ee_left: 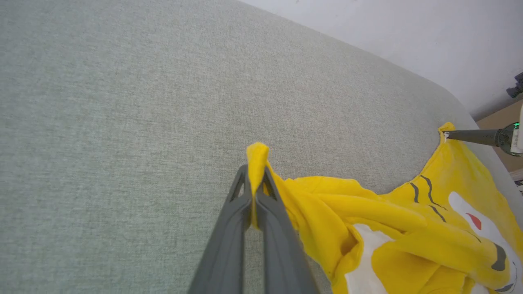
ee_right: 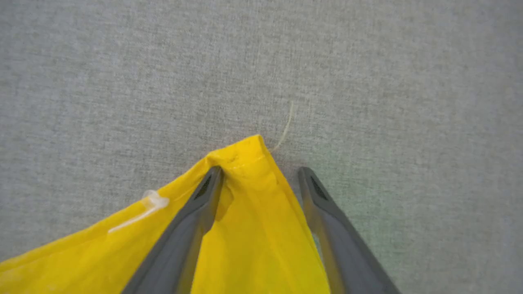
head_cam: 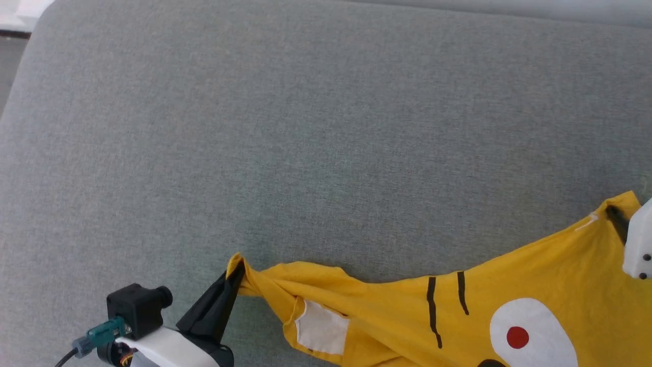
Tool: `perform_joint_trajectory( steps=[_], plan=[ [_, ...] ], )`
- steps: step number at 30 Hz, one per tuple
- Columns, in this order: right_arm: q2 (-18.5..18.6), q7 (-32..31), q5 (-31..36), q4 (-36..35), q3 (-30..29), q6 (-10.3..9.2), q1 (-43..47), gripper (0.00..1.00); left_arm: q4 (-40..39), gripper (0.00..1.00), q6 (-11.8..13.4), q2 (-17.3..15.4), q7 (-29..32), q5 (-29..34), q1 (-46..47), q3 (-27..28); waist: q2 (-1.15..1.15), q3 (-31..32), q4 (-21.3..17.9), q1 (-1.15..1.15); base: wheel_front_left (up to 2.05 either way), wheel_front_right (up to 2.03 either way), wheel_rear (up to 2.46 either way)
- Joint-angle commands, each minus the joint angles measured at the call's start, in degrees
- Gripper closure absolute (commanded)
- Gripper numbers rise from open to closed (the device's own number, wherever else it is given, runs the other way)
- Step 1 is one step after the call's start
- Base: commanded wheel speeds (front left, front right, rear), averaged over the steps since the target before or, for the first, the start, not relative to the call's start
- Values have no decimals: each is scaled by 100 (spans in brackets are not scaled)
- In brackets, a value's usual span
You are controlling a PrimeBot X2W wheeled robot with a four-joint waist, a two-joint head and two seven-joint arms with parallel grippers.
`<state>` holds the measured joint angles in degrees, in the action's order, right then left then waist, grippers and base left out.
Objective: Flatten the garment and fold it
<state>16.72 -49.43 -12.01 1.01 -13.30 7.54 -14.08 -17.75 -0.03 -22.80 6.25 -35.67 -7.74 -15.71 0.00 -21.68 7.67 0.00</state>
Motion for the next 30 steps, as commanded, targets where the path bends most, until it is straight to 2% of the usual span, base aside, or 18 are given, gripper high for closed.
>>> perform_joint_trajectory(
  steps=[1,2,8,14,17,21,24,25,26,28,30],
  plan=[
    [7,-133,2,148,84,-5,25,93,31,100,-32,16,-42,41,113,4,0,-110,103,0,0,0,0],
    [25,-175,-1,159,111,-5,35,100,39,100,-30,18,-48,38,120,5,0,-112,100,0,0,0,0],
    [-67,-323,-19,89,90,-5,1,100,55,100,-2,-9,-52,23,113,33,0,5,-20,0,0,0,0],
    [-194,-90,-85,-134,40,-5,-144,100,29,100,12,-64,-140,51,147,121,0,241,-214,0,0,0,0],
    [-403,250,-157,-273,-56,-5,-272,100,90,100,107,-43,-383,231,348,246,0,460,-348,0,0,0,0],
    [-675,861,-186,-353,-98,-5,-532,100,347,100,218,48,-790,548,1039,389,0,844,-486,0,0,0,0],
    [-871,1348,-230,-309,2,-5,-1018,100,838,100,70,-22,-834,789,2051,335,0,1311,-651,0,0,0,0],
    [-871,1348,-230,-309,2,-5,-1018,100,838,100,70,-22,-834,789,2051,335,0,1311,-651,0,0,0,0],
    [-901,1577,-205,-243,56,-5,-1348,100,1074,100,-7,-79,-761,902,2627,299,0,1511,-728,0,0,0,0],
    [-880,1797,-137,-122,134,-5,-1703,100,1342,100,-99,-84,-668,875,3211,311,0,1672,-805,0,0,0,0],
    [-868,1898,-108,-40,177,-5,-1890,100,1480,100,-153,-111,-614,878,3494,312,0,1736,-848,0,0,0,0]
  ],
)
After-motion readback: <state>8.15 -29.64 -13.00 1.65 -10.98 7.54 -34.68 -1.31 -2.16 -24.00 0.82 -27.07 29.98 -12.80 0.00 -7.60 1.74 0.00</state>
